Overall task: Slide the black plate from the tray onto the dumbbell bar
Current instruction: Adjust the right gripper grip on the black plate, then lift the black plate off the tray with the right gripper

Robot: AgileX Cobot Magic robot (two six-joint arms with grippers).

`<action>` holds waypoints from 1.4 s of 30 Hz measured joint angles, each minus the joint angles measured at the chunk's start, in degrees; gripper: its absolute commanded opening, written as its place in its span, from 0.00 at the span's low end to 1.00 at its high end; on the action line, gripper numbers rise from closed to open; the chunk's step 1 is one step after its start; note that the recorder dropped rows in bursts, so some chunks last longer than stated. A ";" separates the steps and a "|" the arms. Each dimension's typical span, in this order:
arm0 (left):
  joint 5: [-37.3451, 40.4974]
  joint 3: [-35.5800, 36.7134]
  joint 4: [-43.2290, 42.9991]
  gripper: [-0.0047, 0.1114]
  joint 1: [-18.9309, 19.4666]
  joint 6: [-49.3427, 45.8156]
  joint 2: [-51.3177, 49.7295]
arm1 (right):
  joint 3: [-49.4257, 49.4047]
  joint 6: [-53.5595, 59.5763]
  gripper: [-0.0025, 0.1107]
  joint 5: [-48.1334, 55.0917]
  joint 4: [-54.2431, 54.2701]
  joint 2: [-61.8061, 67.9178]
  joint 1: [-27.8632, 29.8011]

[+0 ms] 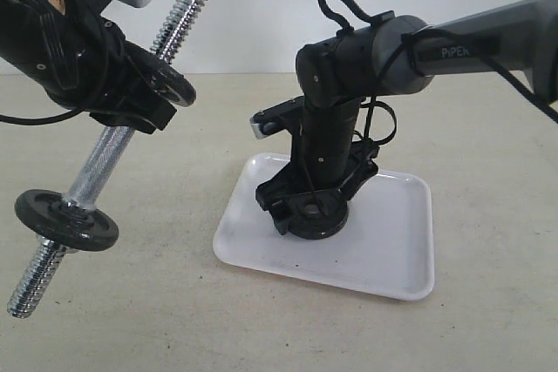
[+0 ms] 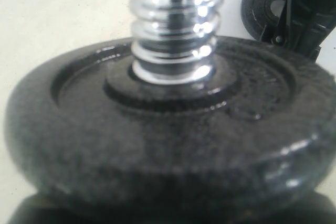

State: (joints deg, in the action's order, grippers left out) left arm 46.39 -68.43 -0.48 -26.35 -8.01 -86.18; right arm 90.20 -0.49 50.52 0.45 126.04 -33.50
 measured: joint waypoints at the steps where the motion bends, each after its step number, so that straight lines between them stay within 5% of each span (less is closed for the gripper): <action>1: 0.00 0.00 0.00 0.08 0.00 0.00 0.00 | 0.00 0.00 0.95 0.00 0.00 0.00 0.00; 42: 0.00 0.00 0.10 0.08 0.00 -0.11 0.00 | 0.00 -0.13 0.95 -0.47 1.86 0.00 0.27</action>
State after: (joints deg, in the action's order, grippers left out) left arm 46.39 -68.43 -0.39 -26.35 -8.12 -86.18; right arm 90.20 -0.62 50.05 2.31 126.04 -33.23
